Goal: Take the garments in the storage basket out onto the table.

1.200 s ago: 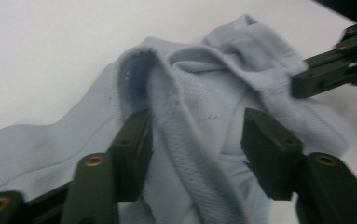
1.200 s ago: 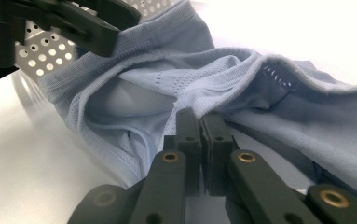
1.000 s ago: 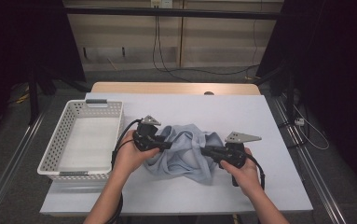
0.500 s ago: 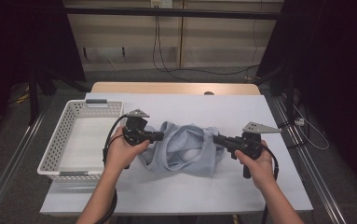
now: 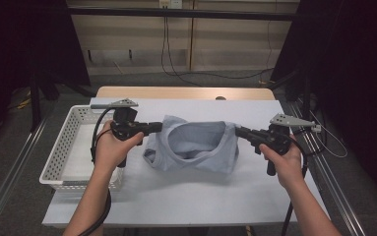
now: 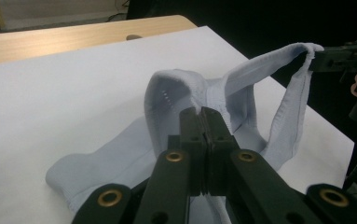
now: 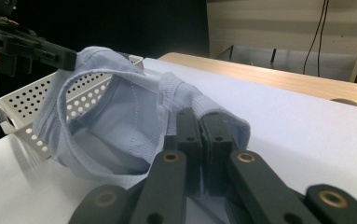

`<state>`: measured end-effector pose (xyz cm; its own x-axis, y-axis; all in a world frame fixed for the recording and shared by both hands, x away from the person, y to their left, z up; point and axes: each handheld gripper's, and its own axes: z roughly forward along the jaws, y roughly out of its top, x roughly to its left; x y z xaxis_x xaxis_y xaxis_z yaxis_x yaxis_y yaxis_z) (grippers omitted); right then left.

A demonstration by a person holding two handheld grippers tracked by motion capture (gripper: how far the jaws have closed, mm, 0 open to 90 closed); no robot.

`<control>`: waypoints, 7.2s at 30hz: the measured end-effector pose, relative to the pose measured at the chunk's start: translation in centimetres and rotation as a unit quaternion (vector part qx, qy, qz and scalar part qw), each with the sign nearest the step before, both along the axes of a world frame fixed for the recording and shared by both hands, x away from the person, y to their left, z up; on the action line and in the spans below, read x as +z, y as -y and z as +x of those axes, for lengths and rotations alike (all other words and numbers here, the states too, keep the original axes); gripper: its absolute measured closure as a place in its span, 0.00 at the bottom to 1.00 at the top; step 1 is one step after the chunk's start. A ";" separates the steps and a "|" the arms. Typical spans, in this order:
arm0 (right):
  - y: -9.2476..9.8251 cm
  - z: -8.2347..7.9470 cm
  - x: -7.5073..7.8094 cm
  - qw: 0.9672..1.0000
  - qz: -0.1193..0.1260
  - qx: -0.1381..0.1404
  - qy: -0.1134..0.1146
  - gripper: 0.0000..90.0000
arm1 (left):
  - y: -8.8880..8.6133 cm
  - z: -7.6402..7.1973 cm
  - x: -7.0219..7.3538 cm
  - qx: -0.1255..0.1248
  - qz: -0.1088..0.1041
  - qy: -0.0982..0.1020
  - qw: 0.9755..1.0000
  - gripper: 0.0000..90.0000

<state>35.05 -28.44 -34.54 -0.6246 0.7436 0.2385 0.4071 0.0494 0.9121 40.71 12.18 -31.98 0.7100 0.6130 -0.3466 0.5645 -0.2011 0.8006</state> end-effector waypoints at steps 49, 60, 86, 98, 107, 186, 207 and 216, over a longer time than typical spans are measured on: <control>1.1 1.0 4.0 0.999 -0.017 -0.019 0.037 0.98 | 0.6 1.8 4.2 -0.003 -0.020 0.009 1.000 0.99; 0.9 0.5 4.9 0.998 -0.016 -0.011 0.054 0.98 | 0.6 1.5 5.3 -0.012 -0.029 0.013 0.999 0.99; 2.2 -0.2 9.0 0.995 -0.015 -0.022 0.098 0.98 | 1.3 2.6 8.6 -0.015 -0.037 0.022 0.999 0.99; 4.0 1.7 5.3 0.997 -0.022 -0.050 0.058 0.98 | 2.8 5.1 6.4 -0.013 -0.025 0.000 1.000 0.99; 4.3 2.8 4.5 0.997 -0.033 -0.055 0.048 0.98 | 3.0 6.9 5.4 -0.005 -0.021 -0.014 1.000 0.99; 2.5 -1.7 -9.4 0.993 -0.088 -0.072 -0.024 0.22 | 5.7 0.6 -9.6 0.001 0.104 0.003 0.995 0.14; 1.7 -2.6 -9.6 0.994 -0.094 -0.049 -0.025 0.18 | 5.6 0.5 -9.5 0.001 0.095 0.007 0.995 0.13; 1.4 -2.3 -9.6 0.994 -0.093 -0.047 -0.027 0.16 | 5.6 0.6 -10.0 -0.004 0.097 -0.001 0.995 0.13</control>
<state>32.73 -29.85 -44.18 -0.5405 0.8323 0.1229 0.4655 0.1742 0.8677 41.32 6.57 -41.97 0.7146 0.6629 -0.2235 0.5639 -0.3568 0.7448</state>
